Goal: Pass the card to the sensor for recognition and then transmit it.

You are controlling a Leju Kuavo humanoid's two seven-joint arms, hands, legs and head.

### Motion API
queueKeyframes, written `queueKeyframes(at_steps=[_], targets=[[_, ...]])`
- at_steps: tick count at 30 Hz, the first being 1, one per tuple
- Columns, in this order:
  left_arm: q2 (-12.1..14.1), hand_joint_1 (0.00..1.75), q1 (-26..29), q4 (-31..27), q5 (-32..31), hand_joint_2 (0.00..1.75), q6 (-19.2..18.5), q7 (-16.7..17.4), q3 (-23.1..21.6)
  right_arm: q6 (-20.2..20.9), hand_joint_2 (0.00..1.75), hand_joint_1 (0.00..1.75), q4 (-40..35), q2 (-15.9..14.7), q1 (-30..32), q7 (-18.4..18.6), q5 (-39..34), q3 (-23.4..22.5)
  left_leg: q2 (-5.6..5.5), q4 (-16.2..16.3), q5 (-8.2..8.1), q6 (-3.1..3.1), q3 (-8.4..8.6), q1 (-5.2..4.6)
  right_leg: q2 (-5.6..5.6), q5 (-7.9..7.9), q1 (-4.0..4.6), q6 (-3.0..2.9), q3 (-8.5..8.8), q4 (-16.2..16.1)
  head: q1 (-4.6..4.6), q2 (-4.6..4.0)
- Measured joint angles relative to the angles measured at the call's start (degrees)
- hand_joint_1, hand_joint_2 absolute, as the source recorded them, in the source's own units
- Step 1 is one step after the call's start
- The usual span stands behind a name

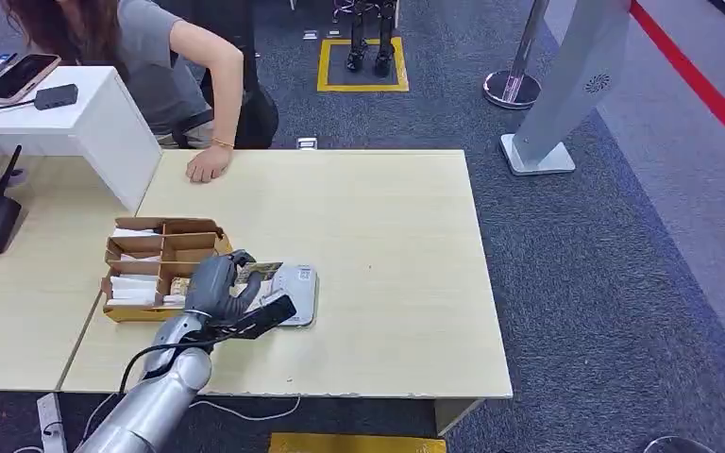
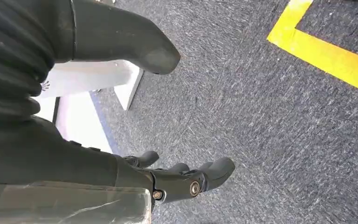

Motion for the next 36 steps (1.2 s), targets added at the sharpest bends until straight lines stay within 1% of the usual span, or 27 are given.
queueKeyframes(at_steps=[5,16,25,33,36], targets=[[0.0,1.75,-0.5,0.7,-5.0,1.75,2.3,2.0,-1.6,0.0,1.75,0.0,0.0,0.1,0.0,0.0,0.0,0.1,0.0,0.0,0.0,0.0,0.0,0.0,0.0,0.0,0.0,0.0,0.0,0.0,0.0,0.0],[0.0,1.75,-0.8,1.5,-8.4,1.75,5.0,2.2,-3.5,0.0,1.75,0.0,0.0,0.3,0.0,0.0,0.0,0.6,0.0,0.0,0.0,0.0,0.0,0.0,0.0,0.0,0.0,0.0,0.0,0.0,0.0,0.0],[0.0,1.75,-0.8,1.5,-8.4,1.75,6.9,1.8,-3.5,0.0,1.75,0.0,0.0,0.5,0.0,0.2,-0.1,1.4,0.0,0.0,0.0,0.0,0.0,0.0,0.0,0.0,0.0,0.0,0.0,0.0,0.0,0.0],[-0.1,1.75,-0.8,1.5,-8.3,1.75,6.8,1.0,-3.5,0.0,1.75,0.0,0.0,0.6,0.0,0.2,-0.1,1.5,0.0,0.0,0.0,0.0,0.0,0.0,0.0,0.0,0.0,0.0,0.0,0.0,0.0,0.0],[-0.4,1.75,-0.8,1.5,-8.3,1.75,6.1,0.9,-3.6,0.0,1.75,0.0,0.0,0.6,0.0,0.2,-0.1,1.6,0.0,0.0,0.0,0.0,0.0,0.0,0.0,0.0,0.0,0.0,0.0,0.0,0.0,0.0]])
